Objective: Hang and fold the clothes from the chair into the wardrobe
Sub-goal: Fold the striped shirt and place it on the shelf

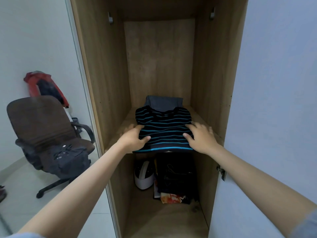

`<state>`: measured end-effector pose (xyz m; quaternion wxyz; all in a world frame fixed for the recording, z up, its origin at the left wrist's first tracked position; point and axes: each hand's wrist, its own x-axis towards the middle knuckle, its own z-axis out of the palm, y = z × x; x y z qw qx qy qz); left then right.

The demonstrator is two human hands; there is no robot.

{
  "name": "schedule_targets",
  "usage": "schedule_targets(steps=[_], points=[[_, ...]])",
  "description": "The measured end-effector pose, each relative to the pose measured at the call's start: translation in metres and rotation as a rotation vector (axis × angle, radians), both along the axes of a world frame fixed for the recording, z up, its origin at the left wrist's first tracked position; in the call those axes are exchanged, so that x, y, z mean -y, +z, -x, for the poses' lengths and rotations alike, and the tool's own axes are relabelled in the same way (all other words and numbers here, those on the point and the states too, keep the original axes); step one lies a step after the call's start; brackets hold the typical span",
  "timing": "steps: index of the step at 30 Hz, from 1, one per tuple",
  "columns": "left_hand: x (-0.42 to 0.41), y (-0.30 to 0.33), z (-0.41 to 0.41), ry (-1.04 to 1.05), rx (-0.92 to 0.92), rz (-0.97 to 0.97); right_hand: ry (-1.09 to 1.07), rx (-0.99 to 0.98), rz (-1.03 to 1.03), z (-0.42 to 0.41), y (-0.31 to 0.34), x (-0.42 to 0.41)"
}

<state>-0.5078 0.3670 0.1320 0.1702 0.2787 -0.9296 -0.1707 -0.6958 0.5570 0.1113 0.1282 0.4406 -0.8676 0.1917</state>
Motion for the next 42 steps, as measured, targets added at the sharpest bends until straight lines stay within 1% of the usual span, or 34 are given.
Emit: schedule_targets(steps=[2,3,5,7,9,11,12,15,17,18,19,22,24,28,30,33,34,36,39,42], points=[[-0.002,-0.001,0.011,-0.062,0.004,0.02,0.086,0.112,-0.018,0.003,0.001,0.01],[-0.001,-0.003,0.017,-0.082,0.04,0.03,0.105,0.174,-0.062,0.004,0.0,0.015],[0.001,-0.011,0.024,-0.099,0.169,0.054,0.095,0.244,-0.204,0.01,-0.003,0.021],[0.006,-0.02,0.026,-0.116,0.274,0.067,0.078,0.271,-0.309,0.016,-0.004,0.021],[0.013,-0.023,0.023,-0.137,0.289,0.05,0.094,0.328,-0.345,0.02,0.0,0.016],[0.021,-0.018,0.021,-0.153,0.246,0.014,0.12,0.402,-0.321,0.019,0.009,0.012],[0.025,-0.013,0.022,-0.153,0.201,0.005,0.123,0.401,-0.285,0.019,0.014,0.012],[0.034,-0.006,0.038,-0.105,0.017,0.039,0.095,0.304,-0.136,0.023,0.022,0.027],[0.038,-0.007,0.053,-0.088,-0.054,0.049,0.103,0.285,-0.117,0.028,0.024,0.045],[0.04,-0.01,0.061,-0.093,-0.054,0.057,0.113,0.286,-0.127,0.03,0.024,0.055],[0.042,-0.013,0.069,-0.097,-0.025,0.068,0.119,0.289,-0.137,0.032,0.022,0.063],[0.049,-0.021,0.082,-0.102,0.193,0.057,0.107,0.308,-0.205,0.04,0.012,0.078],[0.053,-0.02,0.084,-0.116,0.303,0.041,0.085,0.324,-0.27,0.047,0.005,0.082],[0.059,-0.005,0.078,-0.16,0.422,-0.025,0.06,0.394,-0.351,0.055,0.011,0.079],[0.064,0.003,0.079,-0.162,0.41,-0.024,0.034,0.422,-0.292,0.062,0.014,0.076],[0.073,0.002,0.091,-0.113,0.298,0.05,0.034,0.28,-0.124,0.073,0.015,0.08],[0.074,-0.001,0.096,-0.097,0.284,0.066,0.041,0.25,-0.097,0.075,0.015,0.084],[0.079,-0.009,0.107,-0.088,0.297,0.048,0.033,0.26,-0.125,0.076,0.012,0.094],[0.089,-0.014,0.117,-0.108,0.342,-0.012,-0.049,0.341,-0.248,0.082,0.004,0.104],[0.095,-0.013,0.12,-0.123,0.373,-0.009,-0.097,0.367,-0.3,0.088,0.003,0.107]])
